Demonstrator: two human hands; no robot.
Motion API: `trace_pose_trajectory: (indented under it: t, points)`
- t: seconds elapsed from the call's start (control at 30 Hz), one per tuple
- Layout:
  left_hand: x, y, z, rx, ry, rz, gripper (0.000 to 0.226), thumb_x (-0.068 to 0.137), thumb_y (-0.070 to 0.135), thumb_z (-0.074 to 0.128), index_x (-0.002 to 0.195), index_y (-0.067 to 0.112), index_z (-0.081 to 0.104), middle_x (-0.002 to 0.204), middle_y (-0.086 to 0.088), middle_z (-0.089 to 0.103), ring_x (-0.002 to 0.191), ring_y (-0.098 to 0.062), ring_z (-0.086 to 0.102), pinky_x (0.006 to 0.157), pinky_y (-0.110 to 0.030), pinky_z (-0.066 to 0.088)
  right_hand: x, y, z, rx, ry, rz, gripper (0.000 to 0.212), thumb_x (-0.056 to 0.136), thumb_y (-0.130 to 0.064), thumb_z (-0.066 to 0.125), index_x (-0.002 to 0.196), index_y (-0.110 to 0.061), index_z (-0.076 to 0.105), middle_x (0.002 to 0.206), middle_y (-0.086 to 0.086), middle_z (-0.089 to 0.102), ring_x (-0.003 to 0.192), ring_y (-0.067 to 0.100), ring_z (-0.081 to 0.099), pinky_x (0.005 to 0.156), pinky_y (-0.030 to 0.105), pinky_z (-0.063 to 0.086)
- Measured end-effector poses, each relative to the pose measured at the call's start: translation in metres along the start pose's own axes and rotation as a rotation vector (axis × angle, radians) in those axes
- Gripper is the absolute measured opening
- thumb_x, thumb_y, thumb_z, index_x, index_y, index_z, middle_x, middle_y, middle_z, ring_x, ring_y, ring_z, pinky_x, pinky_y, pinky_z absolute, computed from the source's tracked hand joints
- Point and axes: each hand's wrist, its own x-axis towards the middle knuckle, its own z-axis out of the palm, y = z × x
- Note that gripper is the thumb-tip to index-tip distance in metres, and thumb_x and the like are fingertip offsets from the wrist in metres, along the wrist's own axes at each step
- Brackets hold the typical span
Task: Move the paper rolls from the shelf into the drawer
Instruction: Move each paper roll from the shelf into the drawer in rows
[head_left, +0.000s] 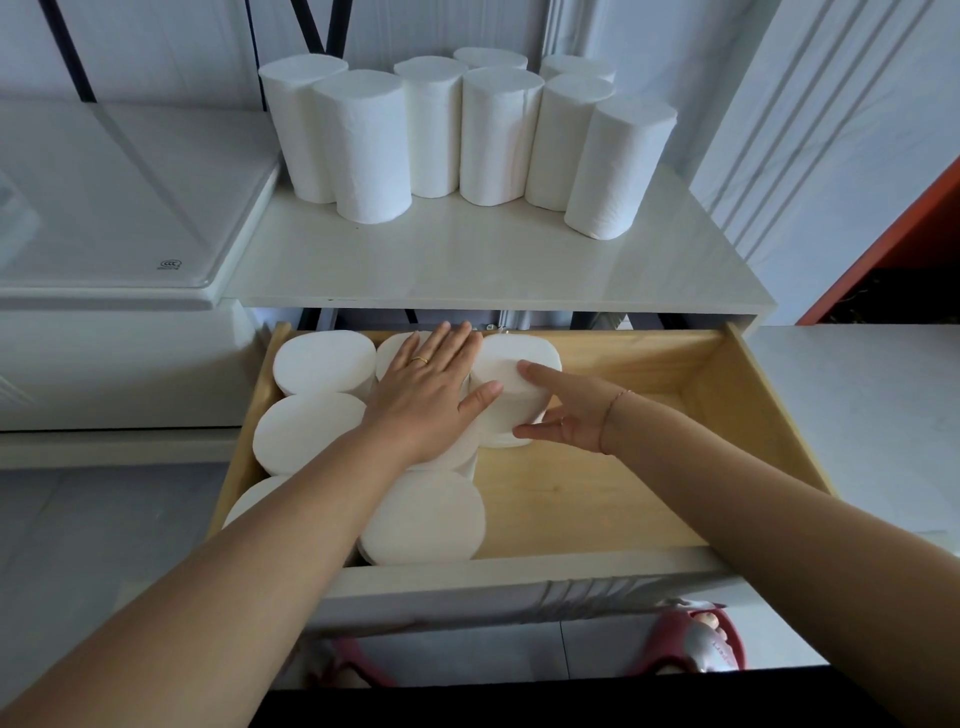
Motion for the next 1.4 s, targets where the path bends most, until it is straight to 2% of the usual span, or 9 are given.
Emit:
trace_pose_trajectory:
  t: [0.27,0.4,0.47,0.57,0.67,0.73,0.87,1.1,1.4]
  points:
    - [0.001,0.003,0.003,0.021,-0.02,0.085,0.085,0.076,0.071,-0.012,0.149,0.028,-0.007,0.157,0.011,-0.014,0.141,-0.006,-0.019,0.114,-0.031,-0.015,0.003,0.003,0.005,0.091,0.026,-0.013,0.056,0.078,-0.03,0.079,0.12,-0.008,0.05,0.133,0.014,0.04,0.1,0.031,0.053,0.077,0.045,0.059]
    - [0.001,0.006,0.002,0.029,-0.03,0.128,0.083,0.075,0.071,-0.013,0.148,0.032,-0.01,0.156,0.013,-0.017,0.14,-0.005,-0.021,0.111,-0.03,-0.018,0.003,0.005,0.005,0.076,0.032,-0.02,0.056,0.079,-0.033,0.078,0.12,-0.007,0.051,0.134,0.016,0.043,0.118,0.034,0.05,0.073,0.044,0.061]
    - [0.001,0.006,0.002,0.037,-0.027,0.121,0.08,0.077,0.07,-0.01,0.148,0.033,-0.01,0.155,0.014,-0.017,0.141,-0.005,-0.021,0.111,-0.03,-0.018,0.003,0.002,0.005,0.008,0.019,-0.022,0.058,0.082,-0.039,0.074,0.122,-0.006,0.05,0.133,0.015,0.045,0.108,0.031,0.057,0.078,0.042,0.06]
    - [0.002,0.003,0.002,0.039,-0.021,0.093,0.073,0.083,0.066,-0.002,0.149,0.034,-0.007,0.156,0.014,-0.015,0.141,-0.005,-0.019,0.112,-0.031,-0.016,-0.003,-0.007,0.004,-0.557,0.143,-0.108,0.064,0.088,-0.057,0.055,0.127,-0.007,0.048,0.121,0.011,0.056,0.091,0.028,0.064,0.082,0.042,0.057]
    - [0.001,-0.003,0.001,0.037,-0.018,0.057,0.069,0.087,0.063,0.004,0.149,0.033,-0.006,0.157,0.013,-0.014,0.142,-0.006,-0.017,0.113,-0.031,-0.014,-0.009,-0.021,-0.002,-1.025,0.428,-0.415,0.053,0.088,-0.062,0.049,0.096,-0.01,0.057,0.095,0.006,0.061,0.078,0.022,0.057,0.064,0.032,0.044]
    - [0.002,-0.005,0.002,0.036,-0.008,0.042,0.069,0.089,0.062,0.006,0.149,0.031,-0.004,0.157,0.011,-0.01,0.143,-0.008,-0.015,0.114,-0.032,-0.013,-0.012,-0.035,-0.01,-0.89,0.577,-0.612,0.042,0.085,-0.056,0.058,0.088,-0.015,0.052,0.088,0.0,0.059,0.079,0.02,0.053,0.066,0.032,0.038]
    - [0.003,-0.006,0.004,0.039,0.0,0.05,0.072,0.086,0.064,0.003,0.149,0.031,-0.004,0.158,0.011,-0.01,0.143,-0.007,-0.014,0.113,-0.031,-0.014,0.003,-0.075,-0.028,-0.504,0.636,-0.869,0.05,0.081,-0.039,0.072,0.114,-0.01,0.048,0.108,0.005,0.051,0.09,0.014,0.049,0.086,0.032,0.047]
    - [0.006,-0.008,0.007,0.046,0.015,0.094,0.076,0.082,0.065,-0.002,0.148,0.03,-0.009,0.155,0.015,-0.016,0.132,0.004,-0.027,0.108,-0.026,-0.021,0.054,-0.127,-0.054,-0.379,0.583,-0.851,0.103,0.073,-0.042,0.08,0.15,-0.013,0.017,0.155,0.004,0.022,0.141,0.018,0.029,0.112,0.029,0.027]
    - [0.012,-0.003,0.005,0.048,0.05,0.157,0.069,0.091,0.06,0.01,0.15,0.026,-0.003,0.158,0.011,-0.008,0.14,-0.002,-0.017,0.114,-0.03,-0.015,0.083,-0.168,-0.051,-0.277,0.492,-0.854,0.113,0.069,-0.04,0.083,0.152,-0.015,0.01,0.156,0.005,0.025,0.143,0.021,0.027,0.118,0.041,0.027]
